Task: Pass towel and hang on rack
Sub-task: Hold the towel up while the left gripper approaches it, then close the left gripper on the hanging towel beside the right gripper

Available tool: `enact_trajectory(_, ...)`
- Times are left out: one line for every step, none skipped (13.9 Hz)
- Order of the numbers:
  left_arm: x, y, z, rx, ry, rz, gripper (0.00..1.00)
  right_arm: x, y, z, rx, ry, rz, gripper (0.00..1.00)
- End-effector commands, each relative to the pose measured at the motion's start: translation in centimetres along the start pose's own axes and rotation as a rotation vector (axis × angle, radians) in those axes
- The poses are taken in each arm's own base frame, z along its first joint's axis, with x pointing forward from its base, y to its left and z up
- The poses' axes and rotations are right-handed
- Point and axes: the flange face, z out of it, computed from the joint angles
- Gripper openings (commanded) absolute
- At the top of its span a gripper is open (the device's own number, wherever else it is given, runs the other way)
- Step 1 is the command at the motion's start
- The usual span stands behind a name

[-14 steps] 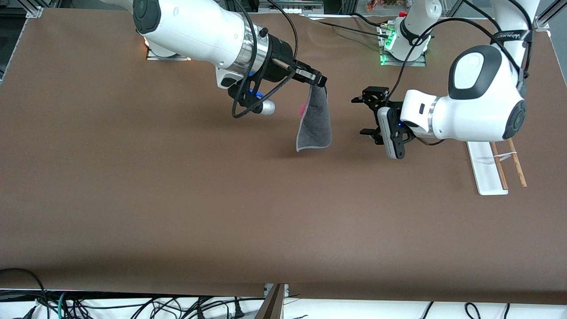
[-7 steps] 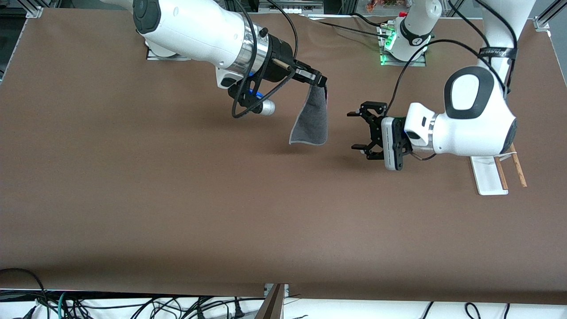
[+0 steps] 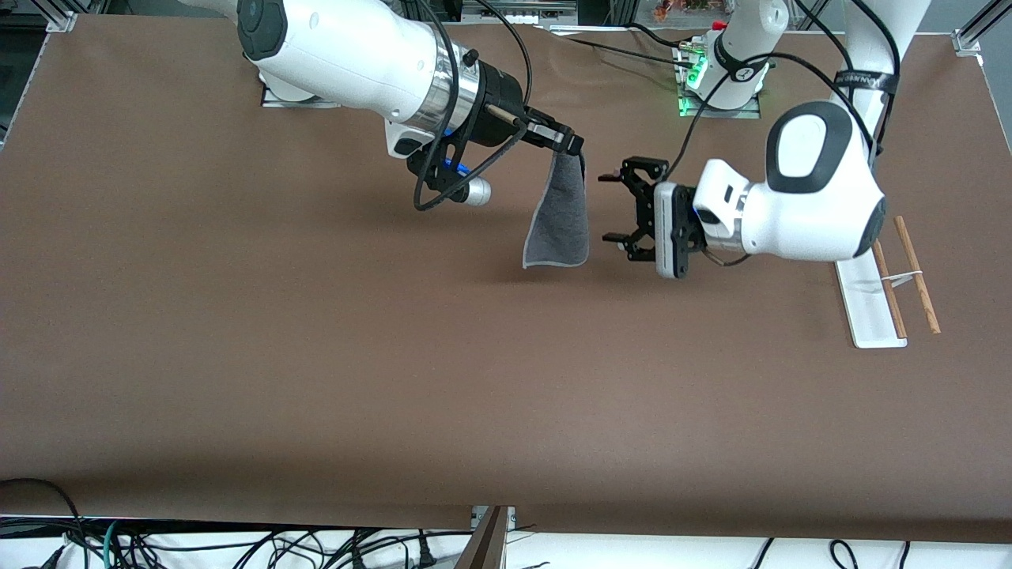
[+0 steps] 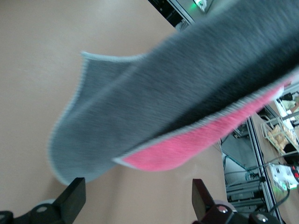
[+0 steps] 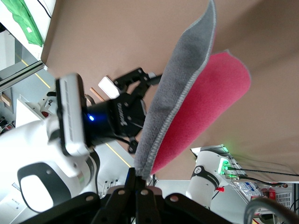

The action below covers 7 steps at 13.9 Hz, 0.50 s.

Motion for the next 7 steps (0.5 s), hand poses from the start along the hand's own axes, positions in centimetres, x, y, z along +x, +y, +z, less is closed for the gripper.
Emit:
enact_trajectory(-0.9,1.3,0.3,0.013,0.028,0.041,1.00,-0.1,-0.3,-0.1,0.013,-0.013,0.014,0.00)
enact_trajectory(-0.1,1.9,0.5,0.004,0.061,0.046,1.00,-0.1,-0.3,-0.1,0.013,-0.013,0.012,0.00)
enact_trajectory(0.6,2.8,0.8,0.002,0.090,0.055,1.00,-0.1,-0.3,-0.1,0.013,-0.013,0.012,0.00)
enact_trajectory(0.7,2.7,1.0,0.010,0.096,0.055,1.00,-0.2,-0.3,-0.1,0.014,-0.013,0.011,0.00)
enact_trajectory(0.9,2.7,1.3,0.014,0.098,0.057,1.00,-0.1,-0.3,-0.1,0.013,-0.013,0.012,0.00)
enact_trajectory(1.1,2.7,1.7,0.019,0.098,0.060,1.00,-0.2,-0.3,-0.1,0.014,-0.013,0.011,0.00)
enact_trajectory(1.6,3.1,2.4,0.022,0.095,0.071,1.00,-0.2,-0.3,-0.1,0.014,-0.013,0.011,0.00)
